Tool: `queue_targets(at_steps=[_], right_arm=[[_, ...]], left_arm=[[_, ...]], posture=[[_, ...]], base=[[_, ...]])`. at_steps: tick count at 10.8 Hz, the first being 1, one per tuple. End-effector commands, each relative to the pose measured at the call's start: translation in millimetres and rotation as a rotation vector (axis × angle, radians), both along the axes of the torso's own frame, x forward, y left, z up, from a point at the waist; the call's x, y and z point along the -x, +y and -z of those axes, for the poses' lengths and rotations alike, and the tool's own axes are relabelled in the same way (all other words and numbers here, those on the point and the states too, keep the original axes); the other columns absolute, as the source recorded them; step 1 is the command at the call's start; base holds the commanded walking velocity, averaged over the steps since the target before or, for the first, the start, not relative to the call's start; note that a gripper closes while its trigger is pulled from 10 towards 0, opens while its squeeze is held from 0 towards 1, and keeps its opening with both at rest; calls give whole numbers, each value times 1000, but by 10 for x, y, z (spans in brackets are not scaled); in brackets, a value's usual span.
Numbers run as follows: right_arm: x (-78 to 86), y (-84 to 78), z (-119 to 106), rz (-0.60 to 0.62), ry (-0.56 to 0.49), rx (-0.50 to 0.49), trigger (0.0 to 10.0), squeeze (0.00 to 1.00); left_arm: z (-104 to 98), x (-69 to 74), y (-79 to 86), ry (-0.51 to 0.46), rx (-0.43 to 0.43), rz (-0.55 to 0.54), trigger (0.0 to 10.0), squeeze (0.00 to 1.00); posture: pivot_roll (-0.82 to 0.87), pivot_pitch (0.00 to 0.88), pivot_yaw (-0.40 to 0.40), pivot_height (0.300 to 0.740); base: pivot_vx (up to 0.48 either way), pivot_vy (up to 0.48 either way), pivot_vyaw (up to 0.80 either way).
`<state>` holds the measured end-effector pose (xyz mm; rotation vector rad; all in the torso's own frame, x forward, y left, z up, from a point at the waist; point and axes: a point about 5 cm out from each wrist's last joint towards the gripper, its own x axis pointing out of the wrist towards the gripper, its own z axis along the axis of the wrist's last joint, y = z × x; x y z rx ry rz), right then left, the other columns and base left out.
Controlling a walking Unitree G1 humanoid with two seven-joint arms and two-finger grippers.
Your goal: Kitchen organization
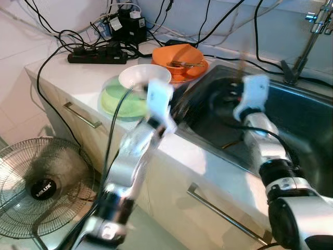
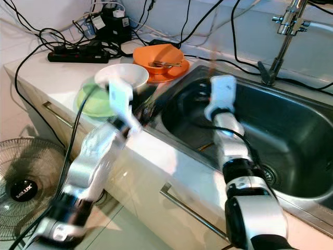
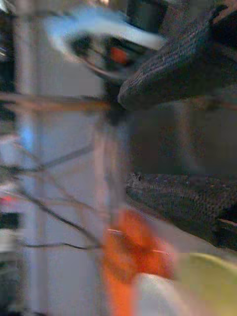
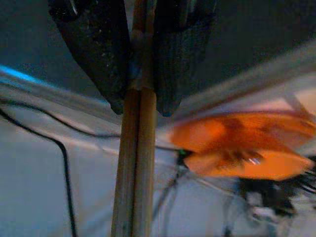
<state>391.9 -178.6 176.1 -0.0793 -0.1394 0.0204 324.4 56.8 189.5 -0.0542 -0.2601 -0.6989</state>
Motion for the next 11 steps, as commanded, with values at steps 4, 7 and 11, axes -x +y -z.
queue_targets(at_steps=[4,7,11], right_arm=[[-35,-69,37,56,38,45,10000,0],[-49,-32,73,48,69,55,10000,0],[-33,12,137,23,81,57,10000,1000]], left_arm=[[356,83,-72,111,-203,31,10000,0],[371,90,-84,112,-221,23,10000,0],[370,101,-123,103,-220,37,10000,0]], posture=[[161,0,24,740],[156,0,29,740],[140,0,43,740]], base=[[0,0,0],[0,0,0],[0,0,0]])
